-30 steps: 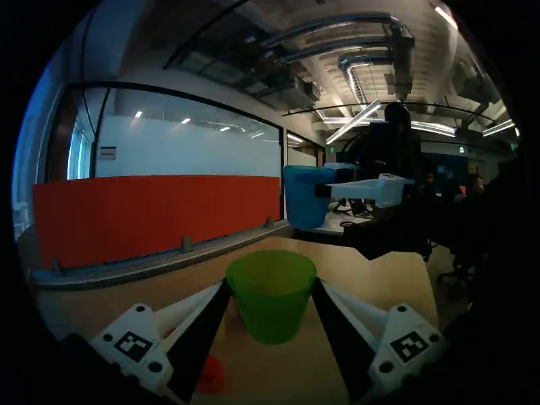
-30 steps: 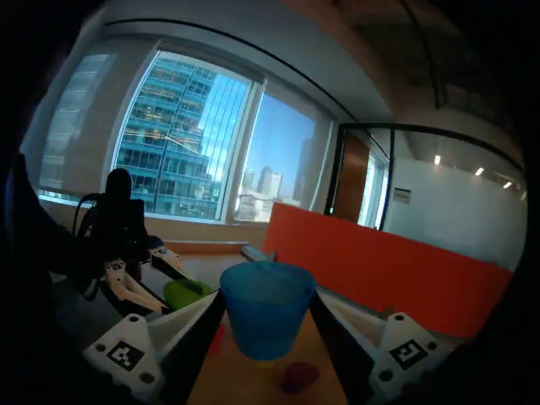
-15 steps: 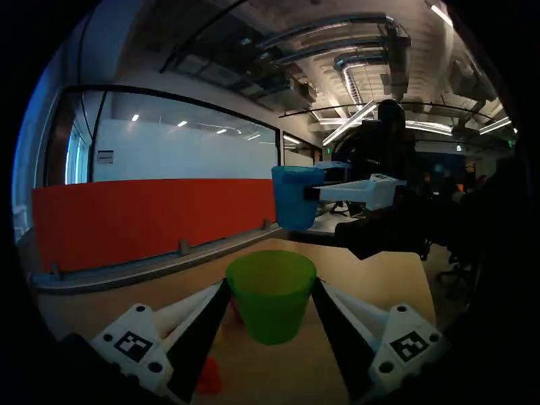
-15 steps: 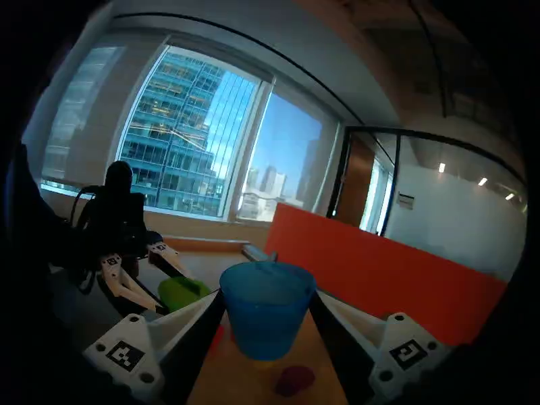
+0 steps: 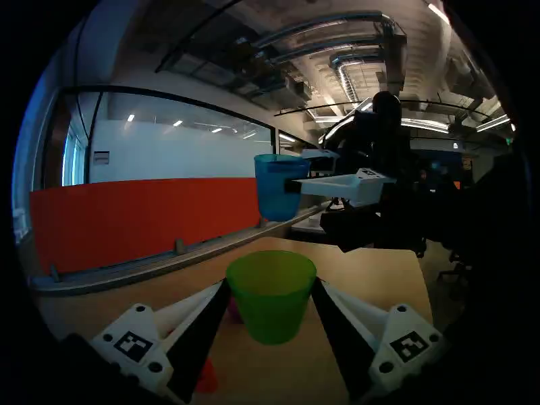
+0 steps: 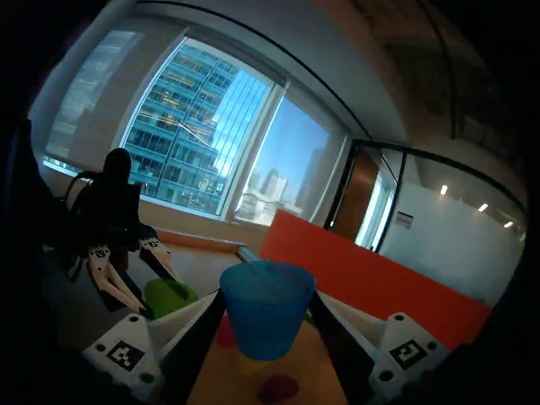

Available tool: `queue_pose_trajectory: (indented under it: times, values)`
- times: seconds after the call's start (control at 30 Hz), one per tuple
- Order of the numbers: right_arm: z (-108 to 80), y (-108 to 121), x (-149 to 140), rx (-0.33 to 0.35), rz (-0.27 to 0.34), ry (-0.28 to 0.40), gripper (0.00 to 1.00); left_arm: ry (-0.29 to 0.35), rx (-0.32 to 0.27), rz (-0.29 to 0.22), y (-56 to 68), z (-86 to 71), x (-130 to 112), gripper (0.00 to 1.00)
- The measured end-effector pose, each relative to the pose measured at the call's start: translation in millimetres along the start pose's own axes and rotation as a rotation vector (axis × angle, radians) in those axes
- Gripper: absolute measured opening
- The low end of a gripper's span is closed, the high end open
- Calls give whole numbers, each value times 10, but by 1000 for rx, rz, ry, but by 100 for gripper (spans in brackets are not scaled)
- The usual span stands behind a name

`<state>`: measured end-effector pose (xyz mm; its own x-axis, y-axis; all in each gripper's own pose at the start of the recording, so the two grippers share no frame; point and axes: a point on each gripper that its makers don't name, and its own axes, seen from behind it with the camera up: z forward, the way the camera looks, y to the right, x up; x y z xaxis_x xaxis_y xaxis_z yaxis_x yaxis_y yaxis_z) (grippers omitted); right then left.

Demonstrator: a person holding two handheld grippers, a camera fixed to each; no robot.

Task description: Pour water

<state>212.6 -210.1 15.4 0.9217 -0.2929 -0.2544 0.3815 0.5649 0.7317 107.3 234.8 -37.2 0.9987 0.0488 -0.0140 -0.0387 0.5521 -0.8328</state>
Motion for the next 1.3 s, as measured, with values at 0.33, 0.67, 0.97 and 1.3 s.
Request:
queue_pose_trajectory:
  times: [0.33,0.67,0.97,1.3]
  values:
    - [112,57,129,5,-130,4,90,-9,-1,3,7,20,-31,86]
    - [206,75,171,10,-258,-5,90,-18,-1,6,1,33,-59,86]
    - [269,79,196,19,-351,-12,89,-22,-2,6,-1,56,-80,86]
    - [316,119,254,18,-455,-11,90,-28,-11,8,21,86,-97,86]
